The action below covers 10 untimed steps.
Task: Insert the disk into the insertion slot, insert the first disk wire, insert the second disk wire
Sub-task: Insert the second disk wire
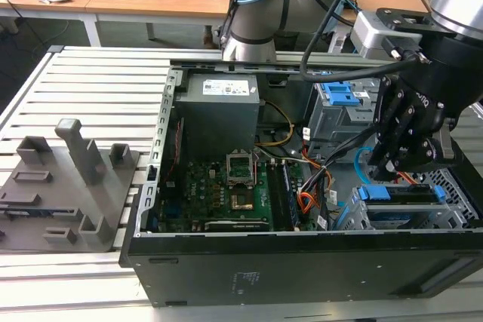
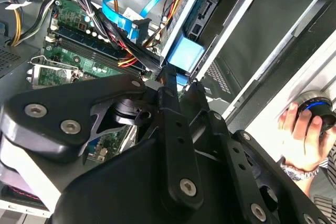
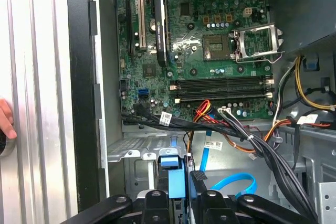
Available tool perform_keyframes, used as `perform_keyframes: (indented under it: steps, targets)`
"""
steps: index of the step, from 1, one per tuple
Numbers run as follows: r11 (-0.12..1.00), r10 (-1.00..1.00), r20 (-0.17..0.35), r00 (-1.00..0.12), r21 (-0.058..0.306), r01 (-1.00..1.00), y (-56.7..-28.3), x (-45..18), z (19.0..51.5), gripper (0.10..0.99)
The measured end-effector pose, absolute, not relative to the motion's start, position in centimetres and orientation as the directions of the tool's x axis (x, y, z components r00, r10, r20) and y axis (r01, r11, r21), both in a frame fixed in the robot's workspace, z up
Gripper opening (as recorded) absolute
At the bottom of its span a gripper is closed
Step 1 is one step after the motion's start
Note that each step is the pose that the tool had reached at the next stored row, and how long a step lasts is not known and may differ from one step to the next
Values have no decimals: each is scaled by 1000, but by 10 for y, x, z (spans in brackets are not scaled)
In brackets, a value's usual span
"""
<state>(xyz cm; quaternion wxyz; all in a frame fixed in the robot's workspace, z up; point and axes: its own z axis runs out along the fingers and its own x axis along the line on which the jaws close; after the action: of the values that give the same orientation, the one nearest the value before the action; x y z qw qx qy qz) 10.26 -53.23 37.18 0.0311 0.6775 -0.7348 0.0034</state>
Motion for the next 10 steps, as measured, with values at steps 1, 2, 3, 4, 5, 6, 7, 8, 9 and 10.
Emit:
perform_keyframes:
  steps: [1,2,3,4,5,6,7,8,9,10]
  targets:
    - [81,-996,50,-79,37,-996,-532,102,372,302]
    - [76,-996,50,-74,37,-996,-532,102,372,302]
    - [68,-997,50,-66,37,-997,-531,100,371,302]
    - [54,-997,50,-52,37,-998,-530,100,371,302]
    - [41,-998,50,-39,37,-998,-529,100,371,302]
    - [32,-998,50,-30,37,-999,-527,100,371,302]
    - [29,-998,50,-27,37,-999,-524,100,371,302]
    - [28,-998,50,-26,37,-999,-517,100,370,302]
    - [26,-998,50,-24,37,-999,-512,100,370,302]
    - [24,-999,50,-22,37,-999,-510,100,370,302]
